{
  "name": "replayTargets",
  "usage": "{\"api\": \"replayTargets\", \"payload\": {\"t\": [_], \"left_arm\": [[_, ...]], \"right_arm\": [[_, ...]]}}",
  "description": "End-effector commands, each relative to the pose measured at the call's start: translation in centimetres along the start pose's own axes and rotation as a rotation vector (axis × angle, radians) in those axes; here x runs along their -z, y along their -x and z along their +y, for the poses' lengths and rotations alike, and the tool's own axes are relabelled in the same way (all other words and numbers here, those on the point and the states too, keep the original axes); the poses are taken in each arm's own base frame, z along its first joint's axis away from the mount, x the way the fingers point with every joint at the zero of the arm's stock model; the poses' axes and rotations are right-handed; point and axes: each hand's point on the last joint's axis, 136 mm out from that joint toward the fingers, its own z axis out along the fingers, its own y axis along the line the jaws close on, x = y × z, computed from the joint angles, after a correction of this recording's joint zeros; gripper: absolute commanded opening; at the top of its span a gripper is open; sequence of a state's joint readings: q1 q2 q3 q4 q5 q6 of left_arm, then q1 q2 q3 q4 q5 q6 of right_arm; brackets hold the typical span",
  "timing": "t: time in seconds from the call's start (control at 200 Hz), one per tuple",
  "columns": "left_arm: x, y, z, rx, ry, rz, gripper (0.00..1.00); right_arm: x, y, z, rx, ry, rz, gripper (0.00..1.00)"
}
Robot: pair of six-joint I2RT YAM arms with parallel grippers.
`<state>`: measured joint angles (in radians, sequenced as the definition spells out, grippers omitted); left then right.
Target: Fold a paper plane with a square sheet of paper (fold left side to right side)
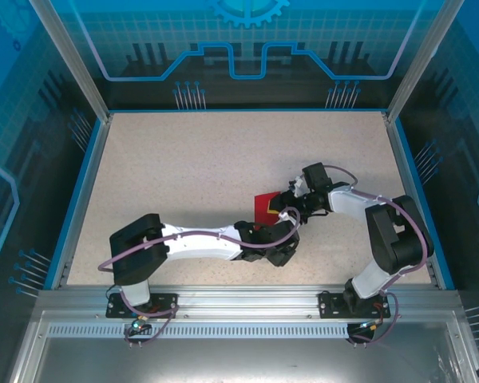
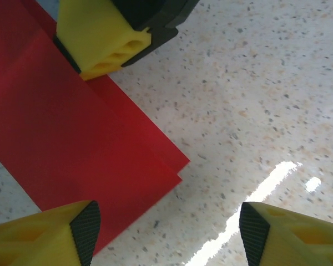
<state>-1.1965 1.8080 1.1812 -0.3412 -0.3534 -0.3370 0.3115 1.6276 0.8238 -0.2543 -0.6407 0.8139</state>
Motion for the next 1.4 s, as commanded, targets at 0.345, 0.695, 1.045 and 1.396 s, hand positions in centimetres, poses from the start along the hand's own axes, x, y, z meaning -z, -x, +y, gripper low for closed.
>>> {"api": "replayTargets", "payload": {"t": [0.345,0.695,1.045,1.396], "left_arm": [[-2.1,0.7,0.3,-0.106,0.117,-0.002,0.72],[-2.2,0.9,0.8,-0.123,0.150,0.000,0.56],[-0.5,1.2,0.8,-0.103,0.120,-0.016,0.30],[-0.1,0.8,0.8,-0.088,0.104,-0.010,0.11]], "right_arm": [[-0.3,0.0,0.4,-0.035,0.006,0.026,0.58],[-0.4,-0.1,0.3,-0.031,-0.009,0.028,0.58],[-0.4,-0.2,-0.2,-0.023,-0.036,0.030,0.57],[-0.4,-0.3,-0.4,-0.017,-0.049,0.037,0.57]]}}
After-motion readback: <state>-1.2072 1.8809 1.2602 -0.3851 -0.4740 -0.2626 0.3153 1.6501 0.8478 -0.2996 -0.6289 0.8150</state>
